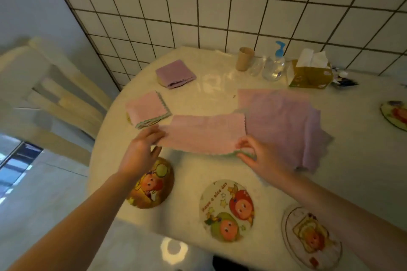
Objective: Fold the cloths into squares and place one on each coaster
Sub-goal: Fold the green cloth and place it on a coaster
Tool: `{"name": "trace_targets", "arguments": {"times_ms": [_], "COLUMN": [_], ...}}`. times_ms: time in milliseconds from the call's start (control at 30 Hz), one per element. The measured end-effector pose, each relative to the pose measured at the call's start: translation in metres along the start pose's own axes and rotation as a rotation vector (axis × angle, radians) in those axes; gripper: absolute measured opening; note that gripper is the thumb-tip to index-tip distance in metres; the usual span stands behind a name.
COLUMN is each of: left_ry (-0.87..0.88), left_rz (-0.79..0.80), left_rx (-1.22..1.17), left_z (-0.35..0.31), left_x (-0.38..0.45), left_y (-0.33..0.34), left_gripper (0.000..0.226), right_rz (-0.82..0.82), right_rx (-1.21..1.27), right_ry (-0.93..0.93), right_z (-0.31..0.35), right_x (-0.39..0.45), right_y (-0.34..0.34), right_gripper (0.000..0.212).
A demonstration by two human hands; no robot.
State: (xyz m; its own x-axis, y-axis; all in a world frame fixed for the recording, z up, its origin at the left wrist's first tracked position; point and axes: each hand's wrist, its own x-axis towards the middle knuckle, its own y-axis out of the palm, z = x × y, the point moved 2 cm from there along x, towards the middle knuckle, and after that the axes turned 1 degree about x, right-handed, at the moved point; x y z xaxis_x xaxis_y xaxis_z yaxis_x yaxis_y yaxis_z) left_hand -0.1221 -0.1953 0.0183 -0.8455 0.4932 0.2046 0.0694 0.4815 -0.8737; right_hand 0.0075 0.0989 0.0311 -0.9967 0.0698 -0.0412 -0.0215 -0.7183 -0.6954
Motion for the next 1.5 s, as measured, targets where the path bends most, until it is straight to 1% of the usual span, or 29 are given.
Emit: {"name": "trace_targets", "arguments": {"times_ms": [67, 133, 200, 300, 333, 400, 433, 500, 567, 633, 667, 700, 767, 833, 933, 1067, 1200, 1333, 1500], "left_ry": [-0.014, 0.025, 0.077, 0.181, 0.201, 0.21, 0.186, 0.034, -0.189, -0.378, -0.443, -0.501, -0.61, -0.681, -0.743, -0.77, -0.794, -0.81, -0.797], "left_rz": [0.101, 0.178, 0.243, 0.266, 0.29, 0.338, 0.358, 0.374, 0.386, 0.307, 0.256, 0.215, 0.171, 0.161, 0.142, 0.162, 0.189, 0.202, 0.234], "left_rx": [-0.003, -0.002, -0.01, 0.002, 0.003, 0.006, -0.002, -0.081, -0.197, -0.338, -0.422, -0.508, -0.641, -0.67, -0.642, -0.498, -0.391, -0.329, -0.288], "left_z": [0.024, 0.041, 0.053, 0.062, 0.064, 0.067, 0.069, 0.073, 0.079, 0.084, 0.082, 0.08, 0.075, 0.073, 0.078, 0.085, 0.091, 0.096, 0.094], "left_x": [-0.053, -0.098, -0.137, -0.182, -0.193, -0.205, -0.206, -0.197, -0.18, -0.156, -0.142, -0.13, -0.105, -0.081, -0.052, -0.025, -0.014, -0.01, -0.007], "left_y": [0.003, 0.012, 0.022, 0.027, 0.027, 0.027, 0.025, 0.02, 0.018, 0.017, 0.016, 0.015, 0.018, 0.026, 0.044, 0.068, 0.077, 0.077, 0.078], "left_gripper": [0.043, 0.046, 0.045, 0.025, 0.024, 0.034, 0.035, 0.024, 0.017, 0.007, 0.006, 0.012, 0.019, 0.018, 0.01, 0.011, 0.015, 0.018, 0.019], "right_rz": [0.085, 0.126, 0.158, 0.201, 0.216, 0.248, 0.241, 0.137, -0.019, -0.154, -0.212, -0.259, -0.32, -0.361, -0.351, -0.28, -0.244, -0.199, -0.192], "right_rx": [-0.072, -0.104, -0.145, -0.164, -0.155, -0.158, -0.148, -0.108, -0.095, -0.07, -0.059, -0.038, 0.02, 0.112, 0.234, 0.151, 0.146, 0.113, 0.119], "right_ry": [0.022, 0.039, 0.049, 0.105, 0.132, 0.176, 0.19, 0.213, 0.253, 0.312, 0.33, 0.349, 0.406, 0.473, 0.57, 0.667, 0.625, 0.636, 0.671], "right_z": [0.004, 0.001, -0.004, -0.006, -0.007, -0.005, -0.004, -0.001, 0.002, 0.005, 0.006, 0.007, 0.006, -0.002, -0.024, -0.058, -0.069, -0.077, -0.077], "right_x": [-0.031, -0.063, -0.094, -0.134, -0.144, -0.159, -0.162, -0.161, -0.15, -0.133, -0.122, -0.111, -0.087, -0.062, -0.03, -0.006, 0.003, 0.007, 0.01], "right_y": [0.041, 0.076, 0.105, 0.138, 0.145, 0.152, 0.153, 0.148, 0.138, 0.125, 0.118, 0.113, 0.106, 0.102, 0.104, 0.108, 0.107, 0.106, 0.105], "right_gripper": [0.029, 0.03, 0.027, 0.023, 0.019, 0.013, 0.01, 0.005, 0.008, 0.01, 0.01, 0.009, 0.008, 0.009, 0.011, 0.011, 0.009, 0.013, 0.015]}}
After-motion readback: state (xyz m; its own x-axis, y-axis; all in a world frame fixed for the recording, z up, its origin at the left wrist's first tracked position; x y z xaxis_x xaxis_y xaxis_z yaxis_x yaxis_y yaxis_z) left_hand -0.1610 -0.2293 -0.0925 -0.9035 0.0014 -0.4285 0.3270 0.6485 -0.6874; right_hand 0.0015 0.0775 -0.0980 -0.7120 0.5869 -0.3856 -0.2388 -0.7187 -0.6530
